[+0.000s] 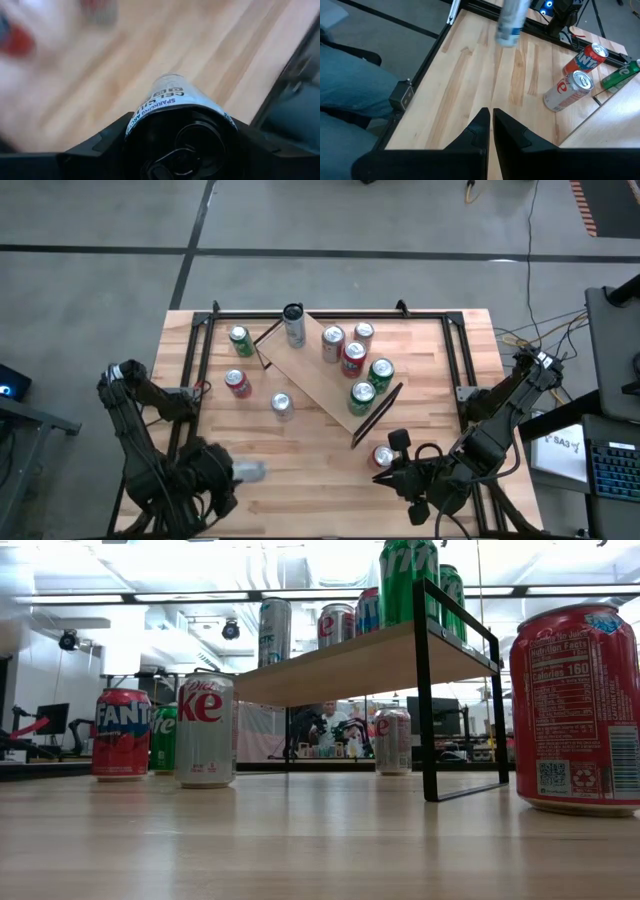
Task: Place canned beverage on shelf
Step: Put the blue soda can on the shelf aligned with the other blue soda can
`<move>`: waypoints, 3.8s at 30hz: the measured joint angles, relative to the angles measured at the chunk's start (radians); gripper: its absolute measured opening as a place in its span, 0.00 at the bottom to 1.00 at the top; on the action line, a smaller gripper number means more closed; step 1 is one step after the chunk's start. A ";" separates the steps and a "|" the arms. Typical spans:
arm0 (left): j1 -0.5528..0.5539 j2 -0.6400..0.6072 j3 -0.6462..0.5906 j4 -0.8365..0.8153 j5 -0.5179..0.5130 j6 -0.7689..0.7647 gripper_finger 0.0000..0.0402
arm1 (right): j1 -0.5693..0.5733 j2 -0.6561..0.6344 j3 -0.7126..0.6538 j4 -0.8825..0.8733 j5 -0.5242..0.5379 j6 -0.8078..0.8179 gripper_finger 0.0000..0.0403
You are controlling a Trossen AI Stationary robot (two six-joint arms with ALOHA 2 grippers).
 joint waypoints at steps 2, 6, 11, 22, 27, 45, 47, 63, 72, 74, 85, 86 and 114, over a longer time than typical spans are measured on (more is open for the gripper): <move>0.027 0.000 0.055 -0.021 -0.096 0.076 0.59 | 0.000 0.000 0.000 -0.004 -0.004 0.000 0.03; 0.119 -0.002 0.156 -0.081 -0.180 0.245 0.59 | 0.000 0.000 0.000 -0.012 -0.006 0.000 0.03; 0.274 -0.002 0.251 -0.077 -0.184 0.515 0.59 | 0.000 0.000 0.000 -0.028 -0.031 0.000 0.03; 0.654 -0.002 0.404 -0.076 -0.092 0.982 0.59 | 0.000 0.000 0.000 -0.067 -0.031 0.076 0.03; 0.805 -0.002 0.447 -0.076 0.010 1.091 0.59 | 0.000 0.000 0.000 -0.079 -0.031 0.106 0.03; 1.116 0.005 0.416 -0.107 0.223 1.286 0.59 | 0.000 0.000 0.000 -0.087 -0.031 0.140 0.03; 1.133 0.011 0.416 -0.112 0.229 1.301 0.59 | 0.000 0.000 0.000 -0.094 -0.031 0.140 0.03; 1.216 0.074 0.413 -0.133 0.261 1.367 0.61 | 0.000 -0.001 0.000 -0.116 -0.032 0.150 0.03; 1.229 0.091 0.413 -0.133 0.262 1.404 0.61 | 0.000 -0.001 0.000 -0.116 -0.032 0.150 0.03; 1.230 0.096 0.413 -0.133 0.261 1.408 0.61 | 0.000 -0.001 0.000 -0.117 -0.032 0.150 0.03; 1.230 0.096 0.413 -0.131 0.261 1.427 0.70 | 0.000 -0.001 0.000 -0.131 -0.032 0.150 0.03; 1.230 0.096 0.413 -0.132 0.261 1.429 0.70 | 0.000 -0.001 0.000 -0.131 -0.032 0.150 0.03; 1.230 0.095 0.441 -0.099 0.200 1.455 0.80 | 0.000 -0.001 0.000 -0.132 -0.031 0.150 0.03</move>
